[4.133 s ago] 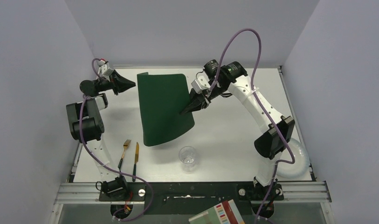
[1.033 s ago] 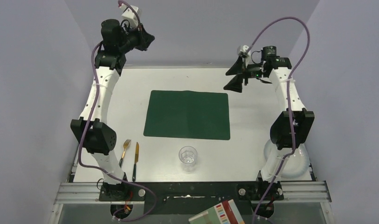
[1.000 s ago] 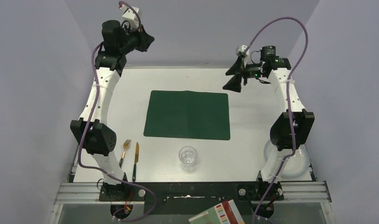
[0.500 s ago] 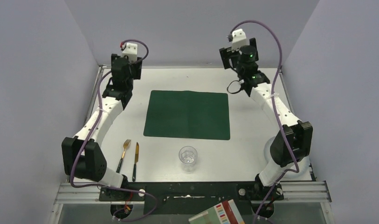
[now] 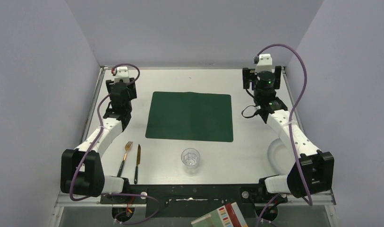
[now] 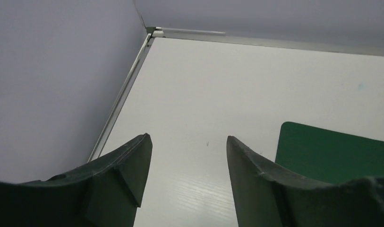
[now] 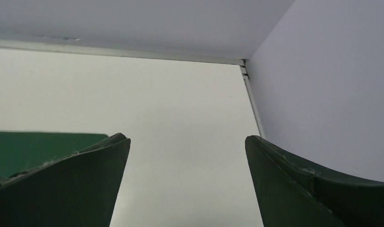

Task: Set the dinner table for one person
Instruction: Flatten out the napkin at the center of the board, then move the napkin to the center of the board.

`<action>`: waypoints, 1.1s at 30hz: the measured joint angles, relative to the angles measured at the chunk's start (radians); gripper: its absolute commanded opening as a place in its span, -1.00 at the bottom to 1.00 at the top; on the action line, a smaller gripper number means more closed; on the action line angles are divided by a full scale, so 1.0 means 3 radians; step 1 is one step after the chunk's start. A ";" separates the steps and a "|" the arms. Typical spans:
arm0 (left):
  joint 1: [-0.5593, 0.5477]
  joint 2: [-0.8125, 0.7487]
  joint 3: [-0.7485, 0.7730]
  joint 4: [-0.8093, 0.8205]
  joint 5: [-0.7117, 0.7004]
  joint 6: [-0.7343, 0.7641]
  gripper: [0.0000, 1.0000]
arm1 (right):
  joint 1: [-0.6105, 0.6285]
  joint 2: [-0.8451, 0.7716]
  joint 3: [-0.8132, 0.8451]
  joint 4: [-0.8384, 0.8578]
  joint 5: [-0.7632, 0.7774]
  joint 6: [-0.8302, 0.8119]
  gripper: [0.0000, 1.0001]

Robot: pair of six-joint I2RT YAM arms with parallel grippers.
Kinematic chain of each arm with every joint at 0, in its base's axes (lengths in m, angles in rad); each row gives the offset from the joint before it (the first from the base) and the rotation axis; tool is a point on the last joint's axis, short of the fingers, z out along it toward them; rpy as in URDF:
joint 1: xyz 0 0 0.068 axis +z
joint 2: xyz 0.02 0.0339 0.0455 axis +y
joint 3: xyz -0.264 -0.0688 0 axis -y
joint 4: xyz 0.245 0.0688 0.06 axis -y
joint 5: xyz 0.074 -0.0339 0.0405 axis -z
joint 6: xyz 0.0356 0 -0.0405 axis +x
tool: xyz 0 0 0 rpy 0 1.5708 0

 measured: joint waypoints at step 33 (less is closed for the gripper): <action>0.0298 0.1419 0.0332 0.0881 0.3829 -0.1184 -1.00 | 0.0085 0.1303 0.0263 -0.1278 -0.3339 -0.0492 -1.00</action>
